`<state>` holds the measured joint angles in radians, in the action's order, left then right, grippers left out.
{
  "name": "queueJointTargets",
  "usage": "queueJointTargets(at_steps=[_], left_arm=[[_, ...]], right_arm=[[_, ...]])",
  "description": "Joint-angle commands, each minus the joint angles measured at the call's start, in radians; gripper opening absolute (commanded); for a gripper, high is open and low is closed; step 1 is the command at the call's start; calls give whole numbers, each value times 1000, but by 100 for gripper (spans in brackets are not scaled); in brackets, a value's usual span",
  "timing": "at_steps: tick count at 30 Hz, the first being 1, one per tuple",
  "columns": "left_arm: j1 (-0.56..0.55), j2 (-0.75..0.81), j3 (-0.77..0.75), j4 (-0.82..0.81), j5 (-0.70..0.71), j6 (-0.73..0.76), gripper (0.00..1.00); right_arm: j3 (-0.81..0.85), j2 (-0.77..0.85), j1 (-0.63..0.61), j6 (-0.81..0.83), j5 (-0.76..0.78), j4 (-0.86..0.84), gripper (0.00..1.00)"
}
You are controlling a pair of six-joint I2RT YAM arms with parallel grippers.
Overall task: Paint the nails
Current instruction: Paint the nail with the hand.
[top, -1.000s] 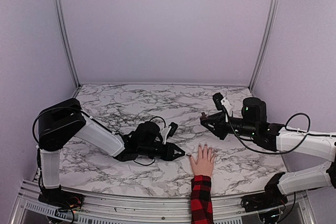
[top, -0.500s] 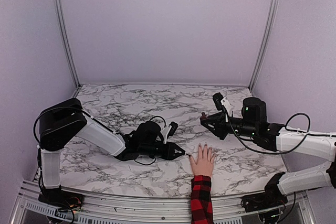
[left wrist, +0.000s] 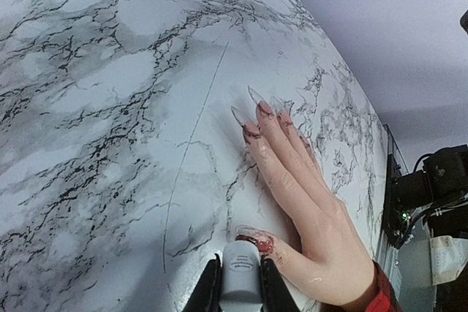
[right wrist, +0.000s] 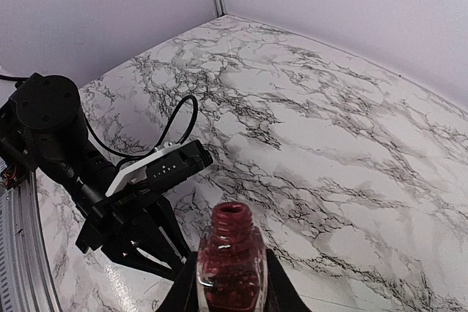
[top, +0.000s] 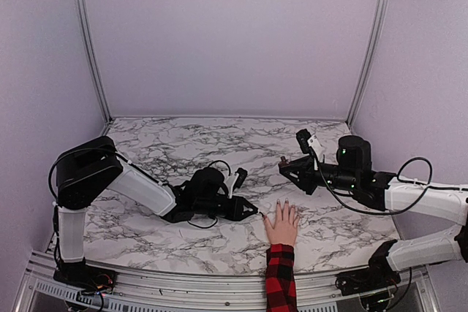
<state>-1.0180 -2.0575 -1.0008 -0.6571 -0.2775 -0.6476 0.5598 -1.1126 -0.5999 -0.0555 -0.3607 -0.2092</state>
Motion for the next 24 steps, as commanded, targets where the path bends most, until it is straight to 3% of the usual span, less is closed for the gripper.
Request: queueJointTargets(at_steps=[1,24], left_arm=[[7,-21,-27,17,9,0,0],[18,40,6,18,6,15,0]], right_arm=[[8,-1,5,5,0,-34,0],[11,-7,5,5,-9,-35,0]])
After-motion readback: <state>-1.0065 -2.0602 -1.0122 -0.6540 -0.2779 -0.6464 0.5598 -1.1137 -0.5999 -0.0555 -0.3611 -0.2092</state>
